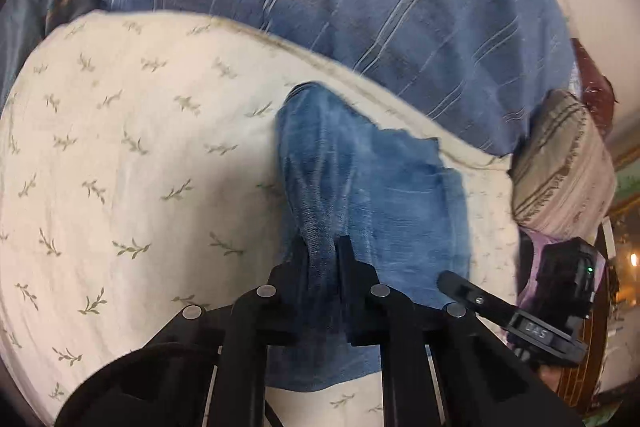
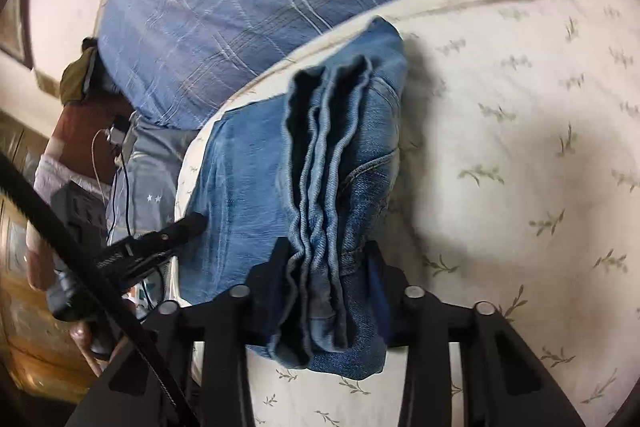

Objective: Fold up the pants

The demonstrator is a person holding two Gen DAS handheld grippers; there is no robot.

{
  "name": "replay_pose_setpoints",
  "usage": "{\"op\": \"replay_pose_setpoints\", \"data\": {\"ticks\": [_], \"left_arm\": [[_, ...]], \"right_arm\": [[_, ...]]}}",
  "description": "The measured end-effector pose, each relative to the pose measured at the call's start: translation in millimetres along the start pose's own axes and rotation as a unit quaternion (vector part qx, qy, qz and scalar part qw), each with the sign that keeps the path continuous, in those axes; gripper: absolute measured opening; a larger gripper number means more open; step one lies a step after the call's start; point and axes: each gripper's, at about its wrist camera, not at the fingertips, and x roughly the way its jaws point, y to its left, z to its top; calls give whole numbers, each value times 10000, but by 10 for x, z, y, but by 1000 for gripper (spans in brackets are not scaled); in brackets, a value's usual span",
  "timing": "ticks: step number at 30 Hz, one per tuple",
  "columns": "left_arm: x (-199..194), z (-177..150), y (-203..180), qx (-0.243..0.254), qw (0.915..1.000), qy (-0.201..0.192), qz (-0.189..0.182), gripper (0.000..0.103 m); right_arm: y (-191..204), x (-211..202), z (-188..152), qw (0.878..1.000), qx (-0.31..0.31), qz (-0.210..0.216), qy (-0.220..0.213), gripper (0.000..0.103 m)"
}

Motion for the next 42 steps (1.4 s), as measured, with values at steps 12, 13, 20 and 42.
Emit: {"op": "replay_pose_setpoints", "data": {"ticks": [12, 13, 20, 42], "left_arm": [[-156, -278, 90, 189, 9977, -158, 636, 48], [-243, -366, 95, 245, 9970, -275, 684, 49], [-474, -944, 82, 450, 9913, -446, 1149, 54], [-199, -1165, -52, 965, 9831, -446, 1490, 14]], "right_arm": [[195, -390, -206, 9950, -603, -336, -726, 78], [231, -484, -299, 9925, -716, -430, -888, 81], [399, -287, -849, 9804, -1361, -1301, -579, 76], [275, -110, -791, 9738, -1178, -1869, -530, 12]]}}
